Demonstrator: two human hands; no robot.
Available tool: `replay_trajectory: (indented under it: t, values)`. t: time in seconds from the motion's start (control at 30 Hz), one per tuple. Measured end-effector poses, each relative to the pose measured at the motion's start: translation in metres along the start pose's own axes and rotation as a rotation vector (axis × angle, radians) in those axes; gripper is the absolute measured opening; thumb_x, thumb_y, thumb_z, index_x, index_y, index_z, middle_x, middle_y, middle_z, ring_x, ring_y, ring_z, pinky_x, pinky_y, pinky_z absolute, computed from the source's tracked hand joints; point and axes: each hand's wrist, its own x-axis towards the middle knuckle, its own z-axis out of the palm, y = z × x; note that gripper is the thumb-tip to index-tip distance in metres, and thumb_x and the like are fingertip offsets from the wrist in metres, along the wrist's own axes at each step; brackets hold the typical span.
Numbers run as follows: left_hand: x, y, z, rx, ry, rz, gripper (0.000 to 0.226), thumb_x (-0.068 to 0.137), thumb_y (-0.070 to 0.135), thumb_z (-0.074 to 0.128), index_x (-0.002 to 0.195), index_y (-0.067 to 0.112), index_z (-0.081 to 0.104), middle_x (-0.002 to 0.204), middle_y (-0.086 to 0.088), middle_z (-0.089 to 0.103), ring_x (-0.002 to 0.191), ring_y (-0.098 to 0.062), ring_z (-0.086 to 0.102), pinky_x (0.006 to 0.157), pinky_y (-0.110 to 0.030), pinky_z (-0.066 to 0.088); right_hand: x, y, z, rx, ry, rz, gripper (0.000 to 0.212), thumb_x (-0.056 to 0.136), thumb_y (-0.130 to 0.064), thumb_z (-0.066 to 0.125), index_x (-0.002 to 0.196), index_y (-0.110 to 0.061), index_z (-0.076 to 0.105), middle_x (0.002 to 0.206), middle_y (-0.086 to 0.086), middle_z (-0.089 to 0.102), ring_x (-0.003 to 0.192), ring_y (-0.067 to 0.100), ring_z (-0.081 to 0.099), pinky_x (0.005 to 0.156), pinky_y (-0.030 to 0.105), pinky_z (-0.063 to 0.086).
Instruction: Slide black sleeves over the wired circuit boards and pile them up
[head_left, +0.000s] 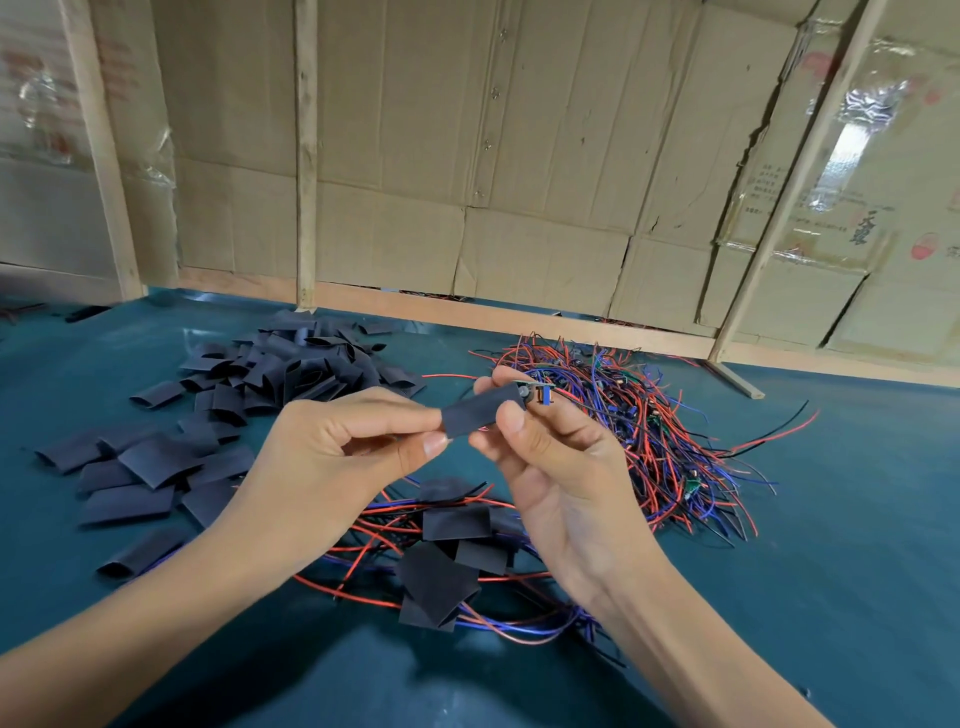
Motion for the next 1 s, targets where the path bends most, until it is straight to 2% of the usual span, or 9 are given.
replay_trajectory:
  t: [0.2,0.33,0.4,0.5,0.63,0.7,0.77,0.87,1.0]
  values:
    - [0.001,0.002,0.0,-0.068,-0.017,-0.092,0.022,0.071,0.019,0.077,0.088,0.032,0.081,0.086,0.002,0.073,0.066,-0.011,0.065,0.068,-0.018,0.053,-0.003,-0.003,-0.003,-0.089,-0.062,0.037,0.031,0.082,-0.007,0.072,0.106,0.005,0.057,0.115,0.015,0.072,0.086,0.019,0.07,0.071,0.03,0.06]
    - [0.002,0.0,-0.003,0.019,-0.08,-0.203,0.018,0.074,0.021,0.086,0.087,0.027,0.077,0.091,0.003,0.075,0.085,-0.009,0.068,0.083,-0.026,0.052,-0.003,-0.002,-0.005,-0.188,-0.039,0.032,0.033,0.079,-0.012,0.077,0.099,0.012,0.065,0.11,0.02,0.069,0.081,0.025,0.066,0.065,0.031,0.059]
    - [0.002,-0.001,-0.007,0.013,-0.086,-0.227,0.02,0.075,0.026,0.075,0.094,0.024,0.07,0.1,0.002,0.073,0.095,-0.012,0.068,0.088,-0.03,0.049,-0.002,0.0,-0.007,-0.305,-0.021,0.022,0.043,0.074,-0.02,0.083,0.098,0.012,0.068,0.105,0.027,0.067,0.073,0.026,0.066,0.066,0.033,0.058]
    - [0.0,0.003,-0.008,-0.041,-0.167,-0.156,0.032,0.081,0.027,0.07,0.112,0.024,0.065,0.113,0.0,0.07,0.093,-0.019,0.07,0.085,-0.029,0.056,-0.003,0.005,-0.01,-0.424,-0.047,0.008,0.037,0.076,-0.023,0.086,0.102,0.0,0.074,0.097,0.029,0.067,0.067,0.028,0.067,0.068,0.037,0.057]
    - [-0.003,0.002,-0.003,0.002,-0.231,-0.028,0.034,0.083,0.028,0.073,0.115,0.04,0.069,0.09,-0.003,0.073,0.063,-0.01,0.062,0.06,-0.025,0.053,-0.004,0.009,-0.01,-0.511,-0.091,-0.035,0.033,0.079,-0.023,0.081,0.101,0.0,0.073,0.085,0.014,0.07,0.06,0.027,0.059,0.068,0.037,0.05]
    - [-0.004,-0.004,-0.003,0.069,-0.18,0.002,0.035,0.083,0.035,0.074,0.113,0.051,0.068,0.092,0.004,0.074,0.065,-0.004,0.06,0.063,-0.02,0.053,-0.005,0.009,-0.007,-0.492,-0.103,-0.017,0.044,0.079,-0.028,0.084,0.089,0.011,0.066,0.092,0.008,0.073,0.063,0.021,0.058,0.068,0.037,0.046]
    - [-0.005,-0.007,-0.005,0.176,-0.142,0.057,0.037,0.084,0.045,0.074,0.117,0.059,0.063,0.103,0.017,0.073,0.079,0.003,0.065,0.073,-0.014,0.052,-0.006,0.005,-0.003,-0.353,-0.12,0.05,0.055,0.081,-0.038,0.08,0.098,0.012,0.067,0.076,0.005,0.065,0.061,0.018,0.054,0.061,0.033,0.046]
    - [-0.005,-0.008,-0.007,0.407,-0.113,0.193,0.037,0.087,0.051,0.063,0.123,0.045,0.063,0.109,0.024,0.069,0.099,-0.002,0.067,0.082,-0.012,0.048,-0.005,-0.001,0.0,-0.222,-0.088,0.105,0.055,0.092,-0.04,0.066,0.102,0.014,0.066,0.074,0.005,0.061,0.053,0.02,0.048,0.052,0.03,0.046]
    - [-0.005,-0.013,-0.01,0.53,-0.089,0.291,0.037,0.091,0.047,0.058,0.126,0.036,0.061,0.094,0.012,0.066,0.08,-0.013,0.063,0.071,-0.023,0.048,-0.005,-0.003,-0.001,-0.262,-0.064,0.056,0.032,0.089,-0.017,0.067,0.089,0.015,0.069,0.083,0.012,0.068,0.058,0.022,0.052,0.05,0.03,0.046]
